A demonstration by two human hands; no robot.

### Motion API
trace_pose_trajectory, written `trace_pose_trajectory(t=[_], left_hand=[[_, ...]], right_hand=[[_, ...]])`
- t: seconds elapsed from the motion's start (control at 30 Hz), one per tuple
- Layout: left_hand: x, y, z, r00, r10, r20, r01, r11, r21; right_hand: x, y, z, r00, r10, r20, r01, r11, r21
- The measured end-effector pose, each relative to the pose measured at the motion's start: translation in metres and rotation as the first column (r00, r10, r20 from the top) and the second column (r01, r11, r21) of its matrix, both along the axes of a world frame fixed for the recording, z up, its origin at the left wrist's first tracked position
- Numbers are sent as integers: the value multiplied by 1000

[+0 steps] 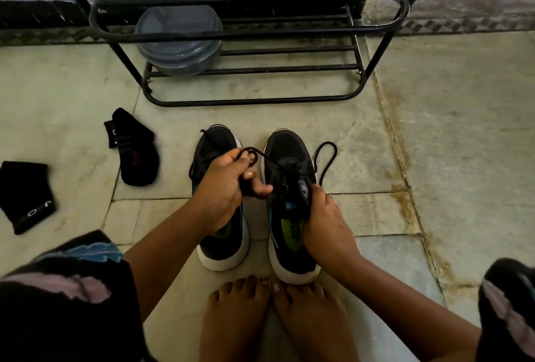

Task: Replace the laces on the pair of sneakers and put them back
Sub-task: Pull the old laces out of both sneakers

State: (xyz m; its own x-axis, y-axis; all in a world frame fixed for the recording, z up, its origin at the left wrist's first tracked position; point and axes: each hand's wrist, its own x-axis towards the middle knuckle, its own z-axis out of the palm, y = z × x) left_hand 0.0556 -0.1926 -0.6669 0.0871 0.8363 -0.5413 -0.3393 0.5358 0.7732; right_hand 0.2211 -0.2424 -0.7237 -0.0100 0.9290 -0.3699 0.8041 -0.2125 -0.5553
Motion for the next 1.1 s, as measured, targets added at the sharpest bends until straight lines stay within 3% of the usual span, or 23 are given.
trace_pose_trajectory(t=[0.07, 0.1, 0.13, 0.17, 0.2, 0.23, 0.27, 0.33, 0.43, 0.6, 0.77, 0.93, 1.1], left_hand=[[-4, 2, -1, 999, -4, -44, 4, 1000, -18], [-5, 2, -1, 979, -68, -194, 68, 998, -6], [-6, 3, -2, 889, -146, -434, 164, 986, 5], [-7, 2, -4, 698, -199, -688, 280, 960, 7], [-8, 0, -7, 446, -211, -870, 403, 915, -16], [-7, -4, -9, 227, -197, -954, 490, 870, -63], [-5, -9, -12, 95, -171, -981, 537, 838, -94], [2, -18, -15, -20, -103, -994, 610, 787, -94], [14, -29, -24, -44, -102, -994, 684, 722, -104], [16, -33, -26, 3, -88, -996, 646, 760, -65], [13, -44, -28, -57, -76, -996, 630, 770, -95], [5, -42, -34, -98, -107, -989, 582, 800, -144], [8, -46, -38, -120, -117, -986, 585, 794, -166]], right_hand=[[0, 0, 0, 1000, -1, -7, 1, 1000, -2], [0, 0, -1, 1000, -3, -11, 3, 1000, -4], [0, 0, -1, 1000, -5, -14, 5, 1000, -5], [0, 0, -1, 1000, -6, -17, 6, 1000, -3], [0, 0, -2, 1000, -5, -19, 5, 1000, 0], [0, 0, -2, 1000, -5, -22, 5, 1000, 4], [0, 0, -2, 1000, -3, -25, 3, 1000, 7], [0, -1, -3, 1000, 2, -28, -1, 1000, 17], [0, -1, -4, 999, 39, 19, -40, 999, 31], [4, 0, -3, 982, 130, 134, -143, 986, 86], [12, -2, 0, 990, 107, 91, -120, 981, 154], [10, 3, -1, 945, 230, 232, -277, 941, 195], [6, 14, 7, 919, 288, 268, -338, 927, 162]])
